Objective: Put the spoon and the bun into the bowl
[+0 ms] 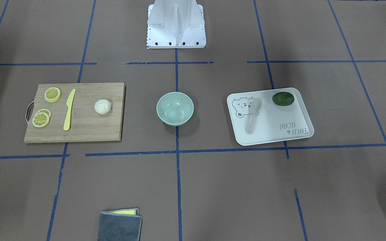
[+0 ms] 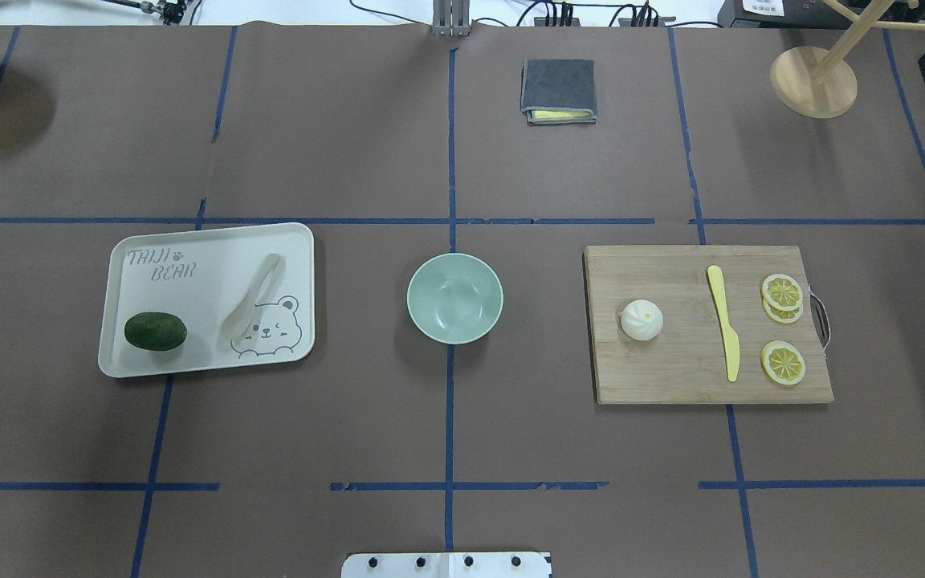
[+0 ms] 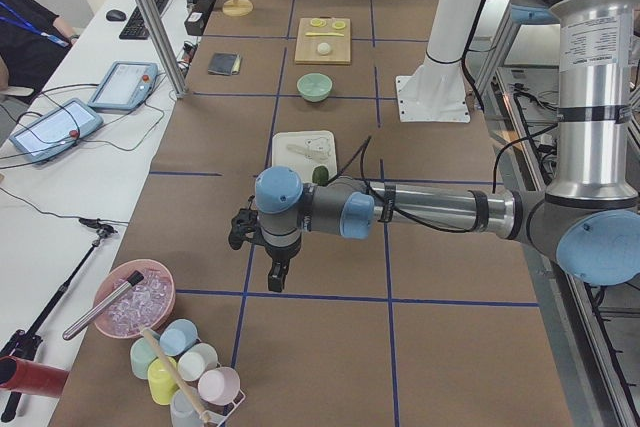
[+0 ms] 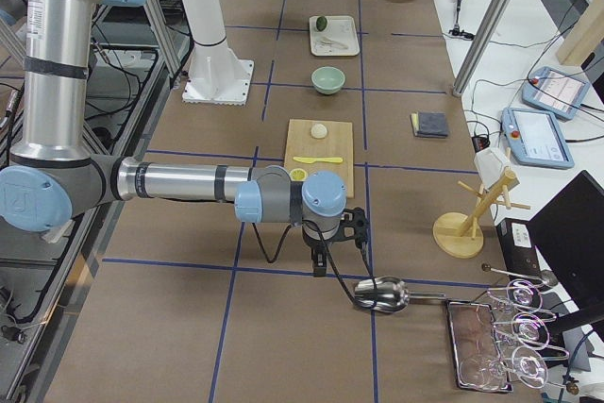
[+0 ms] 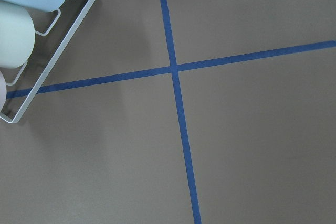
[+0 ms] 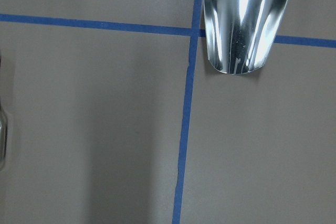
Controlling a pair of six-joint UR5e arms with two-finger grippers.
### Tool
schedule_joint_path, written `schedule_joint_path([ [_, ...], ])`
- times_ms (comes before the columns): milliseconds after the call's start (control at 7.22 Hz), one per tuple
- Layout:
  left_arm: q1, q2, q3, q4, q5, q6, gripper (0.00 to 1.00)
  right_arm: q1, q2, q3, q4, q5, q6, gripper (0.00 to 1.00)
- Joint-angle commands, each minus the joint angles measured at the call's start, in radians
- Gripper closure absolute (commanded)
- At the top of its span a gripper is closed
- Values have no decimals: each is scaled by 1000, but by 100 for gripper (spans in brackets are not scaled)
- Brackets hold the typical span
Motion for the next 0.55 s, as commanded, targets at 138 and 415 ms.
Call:
schedule_joint_path([
  [138, 3, -2, -11, -9, -2, 8, 0, 1, 2, 20, 0, 2, 7, 0],
  [415, 84, -13, -26, -108, 8, 5, 0, -1, 66, 23, 40, 2, 12, 0],
])
